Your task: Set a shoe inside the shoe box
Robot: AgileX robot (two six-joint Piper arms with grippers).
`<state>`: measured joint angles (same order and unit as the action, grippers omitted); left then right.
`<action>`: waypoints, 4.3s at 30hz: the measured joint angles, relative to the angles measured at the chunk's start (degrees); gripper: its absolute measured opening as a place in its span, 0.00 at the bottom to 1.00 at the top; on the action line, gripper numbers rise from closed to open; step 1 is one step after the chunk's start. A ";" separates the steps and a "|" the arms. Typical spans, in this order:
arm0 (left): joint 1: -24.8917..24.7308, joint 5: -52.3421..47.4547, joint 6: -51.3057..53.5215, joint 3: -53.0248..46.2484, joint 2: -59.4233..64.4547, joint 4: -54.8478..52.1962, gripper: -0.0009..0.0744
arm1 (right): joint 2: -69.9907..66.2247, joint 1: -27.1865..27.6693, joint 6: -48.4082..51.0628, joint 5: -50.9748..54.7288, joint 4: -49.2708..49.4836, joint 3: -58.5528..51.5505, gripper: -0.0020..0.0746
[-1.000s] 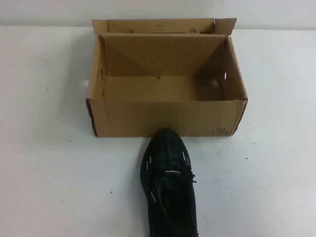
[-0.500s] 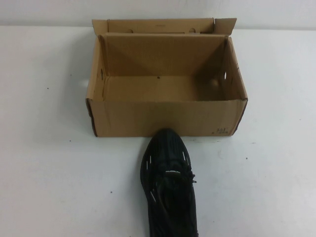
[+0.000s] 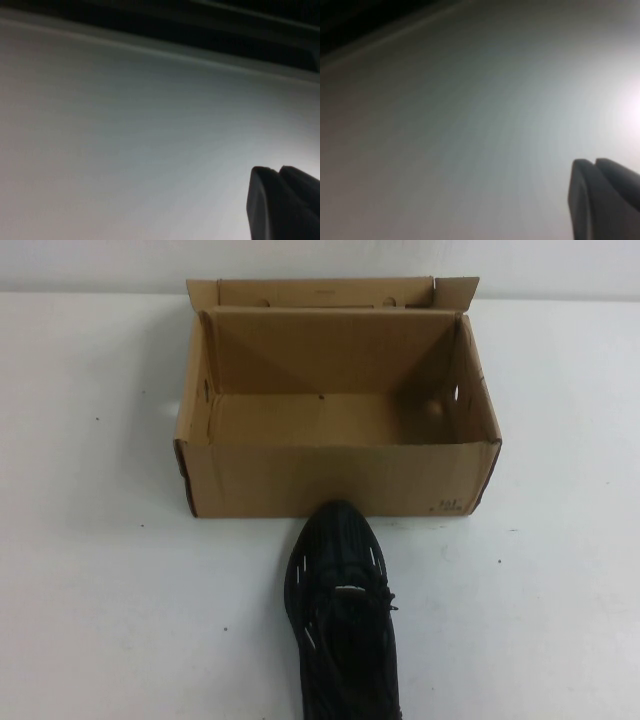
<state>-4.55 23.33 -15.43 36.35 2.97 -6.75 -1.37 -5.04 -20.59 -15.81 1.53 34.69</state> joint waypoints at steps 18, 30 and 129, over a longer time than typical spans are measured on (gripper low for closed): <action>0.00 -45.85 -3.62 6.29 6.40 1.76 0.01 | -18.99 0.00 12.95 51.59 5.68 9.27 0.01; 0.00 -64.40 3.48 7.89 14.80 7.73 0.01 | -28.16 -5.76 24.53 62.43 9.38 12.63 0.01; -4.52 -69.31 94.22 9.77 40.37 65.99 0.67 | -107.97 -41.04 14.93 84.10 -9.37 89.25 0.03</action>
<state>-9.07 -45.98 78.78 46.12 43.33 59.25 -109.34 -46.08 -5.65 68.29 -7.84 123.93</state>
